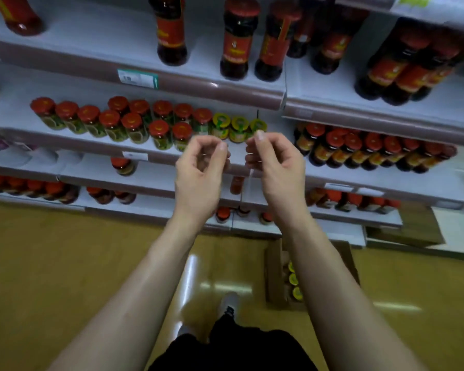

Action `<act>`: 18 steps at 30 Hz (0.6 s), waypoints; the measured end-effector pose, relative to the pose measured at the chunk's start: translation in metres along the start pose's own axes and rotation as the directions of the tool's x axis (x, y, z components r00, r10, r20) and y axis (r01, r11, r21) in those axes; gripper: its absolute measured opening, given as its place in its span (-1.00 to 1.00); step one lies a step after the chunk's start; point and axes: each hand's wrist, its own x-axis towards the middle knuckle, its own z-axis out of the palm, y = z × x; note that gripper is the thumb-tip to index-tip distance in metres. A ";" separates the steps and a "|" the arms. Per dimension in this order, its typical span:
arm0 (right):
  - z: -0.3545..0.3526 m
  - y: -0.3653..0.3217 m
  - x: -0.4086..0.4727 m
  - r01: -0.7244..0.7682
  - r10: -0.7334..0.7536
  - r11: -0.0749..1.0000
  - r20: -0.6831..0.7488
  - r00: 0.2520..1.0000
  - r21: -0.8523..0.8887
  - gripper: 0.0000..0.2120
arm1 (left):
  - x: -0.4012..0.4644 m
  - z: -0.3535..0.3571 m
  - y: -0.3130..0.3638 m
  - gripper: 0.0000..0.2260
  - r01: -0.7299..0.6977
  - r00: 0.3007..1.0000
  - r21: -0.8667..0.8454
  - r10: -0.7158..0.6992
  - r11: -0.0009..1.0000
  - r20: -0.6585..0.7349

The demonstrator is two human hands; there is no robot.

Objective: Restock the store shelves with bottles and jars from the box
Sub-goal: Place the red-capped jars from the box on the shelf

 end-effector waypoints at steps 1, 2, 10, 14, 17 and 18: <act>-0.002 -0.003 -0.012 -0.013 0.013 1.000 -0.025 1.000 -0.009 -0.78 | -0.007 0.000 -0.002 -0.95 0.013 1.000 -0.023 -0.013 1.000 0.010; -0.004 -0.004 -0.021 -0.027 0.027 1.000 -0.039 0.999 -0.015 -0.78 | -0.013 0.000 -0.003 -0.96 0.020 1.000 -0.040 -0.019 0.999 0.023; -0.045 -0.023 -0.067 0.007 -0.018 0.981 -0.056 0.998 -0.195 -0.79 | -0.069 0.004 0.002 -0.96 0.077 0.989 -0.104 -0.063 0.992 0.131; -0.080 -0.037 -0.069 0.027 -0.033 0.974 -0.022 0.999 -0.225 -0.83 | -0.086 0.023 0.006 -0.94 0.073 0.992 -0.114 -0.061 0.991 0.106; -0.110 -0.038 -0.071 0.047 -0.045 0.977 0.015 0.999 -0.208 -0.86 | -0.101 0.046 0.011 -0.94 0.072 0.992 -0.083 -0.063 0.994 0.106; -0.124 -0.038 -0.071 0.060 -0.055 0.978 0.034 0.998 -0.197 -0.87 | -0.107 0.060 0.013 -0.95 0.074 0.993 -0.072 -0.066 0.995 0.099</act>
